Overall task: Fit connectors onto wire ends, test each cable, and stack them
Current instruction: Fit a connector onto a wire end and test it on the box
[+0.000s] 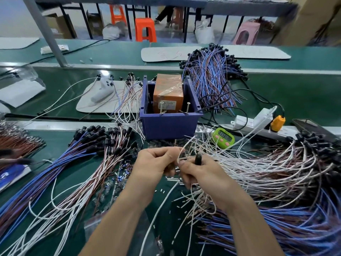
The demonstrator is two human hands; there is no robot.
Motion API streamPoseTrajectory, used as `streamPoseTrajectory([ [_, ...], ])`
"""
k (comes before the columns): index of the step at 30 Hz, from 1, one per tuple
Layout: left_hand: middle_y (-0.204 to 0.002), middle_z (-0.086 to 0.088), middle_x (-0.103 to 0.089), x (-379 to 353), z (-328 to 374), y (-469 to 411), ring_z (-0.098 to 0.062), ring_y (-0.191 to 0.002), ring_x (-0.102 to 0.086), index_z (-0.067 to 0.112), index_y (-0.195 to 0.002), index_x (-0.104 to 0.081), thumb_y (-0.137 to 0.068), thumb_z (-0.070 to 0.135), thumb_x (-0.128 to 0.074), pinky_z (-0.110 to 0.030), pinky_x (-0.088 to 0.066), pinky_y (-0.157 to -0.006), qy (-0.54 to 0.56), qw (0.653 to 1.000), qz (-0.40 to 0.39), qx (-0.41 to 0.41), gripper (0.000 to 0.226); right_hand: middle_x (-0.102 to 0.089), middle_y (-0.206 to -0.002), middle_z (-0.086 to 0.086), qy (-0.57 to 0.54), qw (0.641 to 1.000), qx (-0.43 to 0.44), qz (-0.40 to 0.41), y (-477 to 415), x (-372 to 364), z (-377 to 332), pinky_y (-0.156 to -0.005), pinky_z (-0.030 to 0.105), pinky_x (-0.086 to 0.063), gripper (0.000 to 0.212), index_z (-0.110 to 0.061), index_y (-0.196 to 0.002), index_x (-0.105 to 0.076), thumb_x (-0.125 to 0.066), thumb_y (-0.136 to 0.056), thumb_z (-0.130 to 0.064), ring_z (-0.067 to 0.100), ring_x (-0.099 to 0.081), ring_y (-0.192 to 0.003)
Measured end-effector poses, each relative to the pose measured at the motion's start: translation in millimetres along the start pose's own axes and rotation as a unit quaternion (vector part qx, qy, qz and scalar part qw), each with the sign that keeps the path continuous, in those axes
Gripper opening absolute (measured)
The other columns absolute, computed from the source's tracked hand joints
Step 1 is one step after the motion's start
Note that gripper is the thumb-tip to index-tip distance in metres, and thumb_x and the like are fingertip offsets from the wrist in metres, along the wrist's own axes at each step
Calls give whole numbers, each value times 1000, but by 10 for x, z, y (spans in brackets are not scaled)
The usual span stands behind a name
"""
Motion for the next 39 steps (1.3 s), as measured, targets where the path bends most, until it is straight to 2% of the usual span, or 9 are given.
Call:
streamPoseTrajectory([
  [5,-72,-4,-76,25,31,30,-8,-59,-66,23,-82,-85,-67,28,-83,-18,-54,-60,-22,999,-21,-10,17,-58,-60,3,-128,991,-44,19,-9,-8,50,-48,24,-41,47,-23,-61,-71,-54,-105,-20,8,-43,-45],
  [9,-74,-8,-75,284,-5,28,-10,-46,-55,13,-79,-82,-83,12,-76,-18,-49,-48,45,991,126,18,8,-69,-83,6,-164,972,-115,123,72,170,178,-75,35,-60,17,-15,-106,-76,-62,-100,-23,15,-68,-69],
  [13,-74,-7,-75,537,-17,81,-9,-44,-51,12,-78,-82,-91,12,-74,-17,-45,-45,45,979,199,27,15,-59,-130,-11,61,925,-53,372,415,800,-116,-87,32,-56,75,-31,-156,-33,-72,-92,-37,5,-66,-94],
  [16,-69,-8,-74,544,18,104,-8,-42,-50,11,-77,-82,-88,10,-78,-16,-43,-43,11,976,217,8,11,-62,-110,-18,184,859,96,467,654,913,-561,-77,16,-50,46,-28,-134,-60,-74,-90,-30,-7,-60,-90],
  [19,-67,-7,-74,424,37,86,-7,-43,-51,22,-72,-83,-86,10,-80,-16,-45,-45,5,979,205,0,19,-71,-90,-22,140,933,114,311,391,544,-612,-74,10,-52,16,-31,-104,-73,-73,-90,-25,-10,-65,-86],
  [23,-73,-8,-77,274,79,61,-10,-52,-60,21,-78,-84,-88,7,-77,-19,-50,-50,24,988,152,-1,18,-76,-94,-16,67,983,79,150,85,-52,-440,-76,21,-59,32,-37,-114,-63,-70,-91,-16,0,-71,-85],
  [26,-78,-7,-79,269,118,42,-11,-58,-63,22,-81,-85,-91,9,-75,-22,-54,-56,-31,991,132,-9,19,-76,-85,-11,72,976,76,189,-10,-44,-366,-66,34,-62,27,-35,-107,-66,-67,-92,-12,8,-72,-70],
  [31,-78,-3,-77,306,145,-36,-9,-59,-65,13,-103,-77,-99,-9,-54,-18,-56,-59,-41,994,103,0,32,-73,-68,-14,31,943,87,320,13,294,-337,-53,15,-48,15,-30,-82,-73,-69,-93,-21,3,-67,-58],
  [39,-75,-3,-79,621,287,-155,-10,-44,-62,13,-86,-76,-89,0,-73,-14,-42,-40,-48,974,220,-23,14,-54,-49,-6,-43,919,71,385,2,581,-213,-40,20,-31,30,-21,-68,-66,-63,-98,-22,6,-37,-39],
])
Point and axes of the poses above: each hand's wrist, its own y-axis away from the middle knuckle, its own x-axis out of the back of the hand, z = x × y, the point moved 9 cm from there along -y, towards the middle knuckle
